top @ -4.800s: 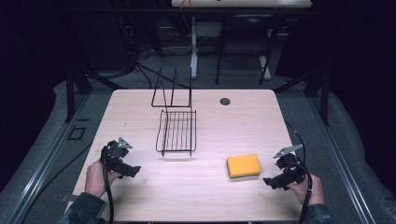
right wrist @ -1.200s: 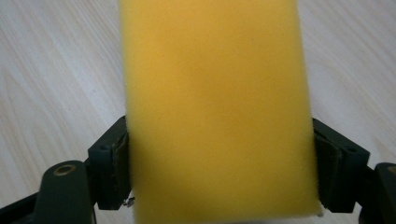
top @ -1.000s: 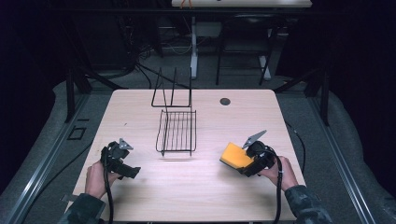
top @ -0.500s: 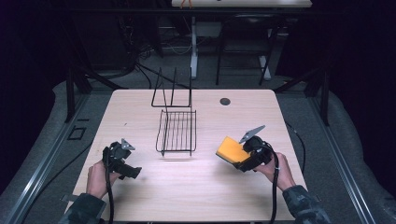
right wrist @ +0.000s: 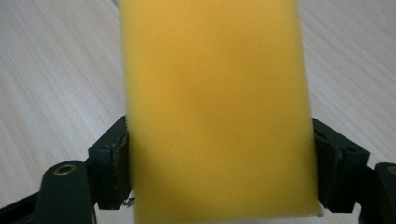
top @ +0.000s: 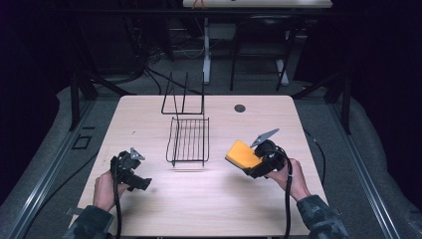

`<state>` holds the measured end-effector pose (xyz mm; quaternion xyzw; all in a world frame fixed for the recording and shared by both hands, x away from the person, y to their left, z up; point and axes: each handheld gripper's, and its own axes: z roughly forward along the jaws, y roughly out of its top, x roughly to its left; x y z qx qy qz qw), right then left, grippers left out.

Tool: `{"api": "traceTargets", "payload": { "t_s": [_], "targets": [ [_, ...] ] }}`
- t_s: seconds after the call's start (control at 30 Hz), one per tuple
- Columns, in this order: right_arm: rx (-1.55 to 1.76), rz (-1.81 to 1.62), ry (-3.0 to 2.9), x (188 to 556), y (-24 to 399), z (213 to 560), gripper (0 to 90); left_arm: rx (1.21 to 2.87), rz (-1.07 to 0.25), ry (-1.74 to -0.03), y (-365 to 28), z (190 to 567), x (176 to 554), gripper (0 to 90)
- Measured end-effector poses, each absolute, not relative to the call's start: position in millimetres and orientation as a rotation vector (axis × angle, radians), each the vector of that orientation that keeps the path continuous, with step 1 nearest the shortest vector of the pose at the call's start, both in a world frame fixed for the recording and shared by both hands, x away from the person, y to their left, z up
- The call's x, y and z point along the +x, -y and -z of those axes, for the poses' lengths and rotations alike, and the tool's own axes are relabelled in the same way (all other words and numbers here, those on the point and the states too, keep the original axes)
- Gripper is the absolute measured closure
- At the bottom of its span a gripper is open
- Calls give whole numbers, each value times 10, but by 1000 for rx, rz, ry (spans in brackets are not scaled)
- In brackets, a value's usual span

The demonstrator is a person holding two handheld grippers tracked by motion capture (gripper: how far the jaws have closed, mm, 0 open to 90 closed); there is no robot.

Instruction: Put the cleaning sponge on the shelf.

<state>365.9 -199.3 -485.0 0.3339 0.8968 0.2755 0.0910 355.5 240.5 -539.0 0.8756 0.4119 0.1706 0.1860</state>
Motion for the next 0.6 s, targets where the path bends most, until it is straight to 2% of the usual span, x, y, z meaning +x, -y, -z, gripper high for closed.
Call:
{"api": "traceTargets", "payload": {
  "t_s": [0.6],
  "targets": [
    [959, -849, -2652, 3774, 1783, 4715, 217, 2471, -473, -1151, -2393, 5398, 3565, 1]
  ]
}}
